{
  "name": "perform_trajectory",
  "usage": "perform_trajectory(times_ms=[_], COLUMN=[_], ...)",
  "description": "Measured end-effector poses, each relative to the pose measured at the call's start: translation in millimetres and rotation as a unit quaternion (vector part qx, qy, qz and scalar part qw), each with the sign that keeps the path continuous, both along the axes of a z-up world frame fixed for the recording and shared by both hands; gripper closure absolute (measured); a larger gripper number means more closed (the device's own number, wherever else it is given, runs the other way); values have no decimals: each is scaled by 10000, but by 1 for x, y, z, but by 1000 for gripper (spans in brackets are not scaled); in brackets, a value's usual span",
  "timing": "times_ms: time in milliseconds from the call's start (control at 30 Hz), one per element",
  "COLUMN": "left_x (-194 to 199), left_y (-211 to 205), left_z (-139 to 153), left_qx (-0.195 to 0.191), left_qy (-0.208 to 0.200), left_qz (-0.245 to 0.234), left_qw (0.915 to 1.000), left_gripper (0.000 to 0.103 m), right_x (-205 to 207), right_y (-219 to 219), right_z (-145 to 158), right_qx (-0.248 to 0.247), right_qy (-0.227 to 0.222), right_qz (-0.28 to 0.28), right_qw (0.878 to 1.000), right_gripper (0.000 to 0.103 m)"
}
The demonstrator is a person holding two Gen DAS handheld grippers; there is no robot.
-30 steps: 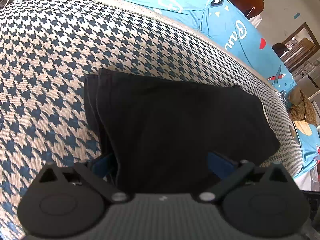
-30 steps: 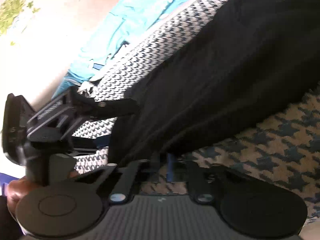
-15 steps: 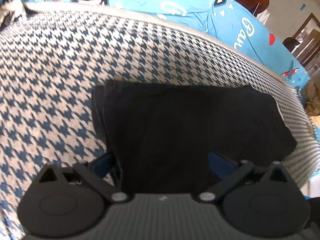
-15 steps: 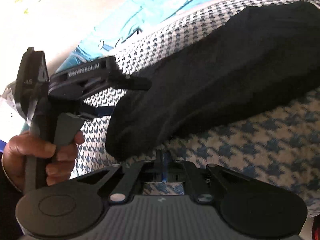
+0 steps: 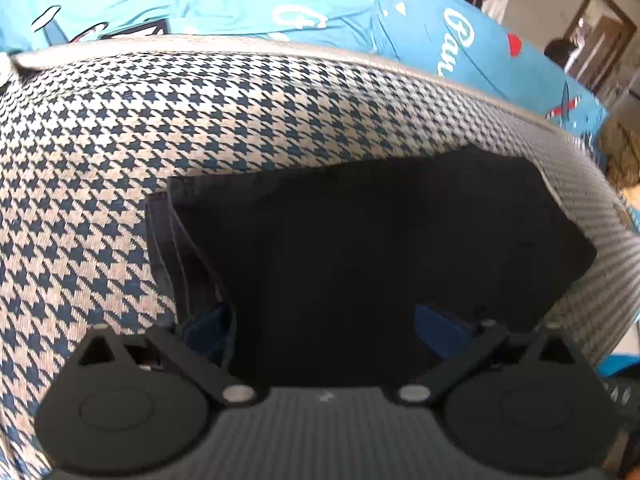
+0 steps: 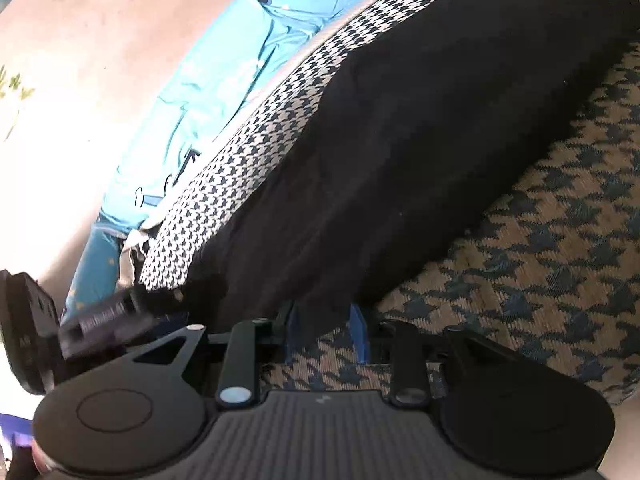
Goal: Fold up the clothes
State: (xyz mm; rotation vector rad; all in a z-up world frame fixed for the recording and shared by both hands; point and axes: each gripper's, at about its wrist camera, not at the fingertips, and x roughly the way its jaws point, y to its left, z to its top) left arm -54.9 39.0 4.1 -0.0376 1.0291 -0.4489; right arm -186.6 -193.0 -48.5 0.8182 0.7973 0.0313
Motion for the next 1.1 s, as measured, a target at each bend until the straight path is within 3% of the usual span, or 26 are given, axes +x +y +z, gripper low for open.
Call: perform_trajectory(times_ms=[167,233,300,433,600,700,800,967,1033,1100], left_x=[-2,-2,-2,-1,-2,-7,-10,-6,-2,2], left_y=[-9,-10,-11,-12,-19,-26,-33,-33,-34,-36], left_z=[-6,-8,-7,-8,-12,-13,-13,-9,-9,-8], left_qx=[253,327,340,299,565,798,953,704,660,658], left_qy=[4,14,12,70,51,-40,-122,-109,-89,-88], left_qz=[-91,-76,-58,-54,-170,-300,-378,-196,-54,73], left_qw=[9996,9994,9994,9995,9982,9964,9947,9973,9978,9978], left_gripper=[0,0,0,0,0,0,0,0,0,0], right_x=[6,9,8,-4,-15,-14,-12,-7,-6,-6], right_y=[2,7,8,7,10,12,0,-22,-32,-47], right_z=[3,5,5,7,9,19,24,32,36,42], right_qx=[-178,-464,-520,-525,-868,-1476,-1579,-1726,-1725,-1670], right_qy=[-73,-70,-33,57,128,73,228,340,321,299], right_qz=[-37,15,26,75,323,517,594,677,626,499], right_qw=[9998,9989,9986,9986,9956,9877,9854,9821,9825,9842], right_gripper=[76,94,98,99,99,99,97,89,74,72])
